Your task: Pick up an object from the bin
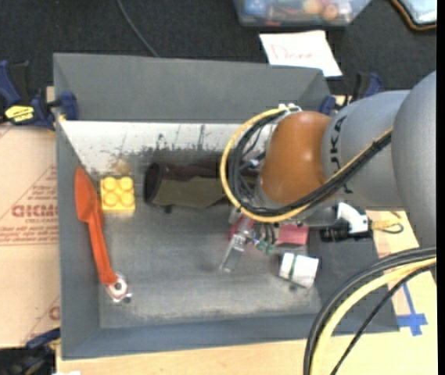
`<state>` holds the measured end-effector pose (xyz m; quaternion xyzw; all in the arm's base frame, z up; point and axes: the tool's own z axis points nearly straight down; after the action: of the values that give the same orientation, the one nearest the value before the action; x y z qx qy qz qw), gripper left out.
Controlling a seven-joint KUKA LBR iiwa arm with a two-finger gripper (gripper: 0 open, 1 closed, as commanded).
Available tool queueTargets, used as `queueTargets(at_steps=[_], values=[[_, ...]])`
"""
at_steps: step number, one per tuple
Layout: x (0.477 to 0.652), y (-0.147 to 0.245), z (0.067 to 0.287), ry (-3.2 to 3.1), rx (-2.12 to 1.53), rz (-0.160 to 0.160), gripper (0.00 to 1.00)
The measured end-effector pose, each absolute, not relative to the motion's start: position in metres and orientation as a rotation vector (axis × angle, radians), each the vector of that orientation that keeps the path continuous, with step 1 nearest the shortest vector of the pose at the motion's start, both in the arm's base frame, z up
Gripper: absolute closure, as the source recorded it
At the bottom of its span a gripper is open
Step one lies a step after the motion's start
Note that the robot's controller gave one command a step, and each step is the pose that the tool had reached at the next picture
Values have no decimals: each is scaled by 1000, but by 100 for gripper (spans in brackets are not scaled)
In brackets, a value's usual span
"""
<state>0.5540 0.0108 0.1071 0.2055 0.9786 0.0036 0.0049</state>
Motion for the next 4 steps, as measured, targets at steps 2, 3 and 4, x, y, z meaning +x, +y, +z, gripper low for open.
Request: queueTargets(at_steps=[2, 3, 4], values=[[646, -29, 73, 3075, 603, -2, 100], [646, -29, 73, 3075, 603, -2, 100], [646, -29, 80, 3075, 604, -1, 100]])
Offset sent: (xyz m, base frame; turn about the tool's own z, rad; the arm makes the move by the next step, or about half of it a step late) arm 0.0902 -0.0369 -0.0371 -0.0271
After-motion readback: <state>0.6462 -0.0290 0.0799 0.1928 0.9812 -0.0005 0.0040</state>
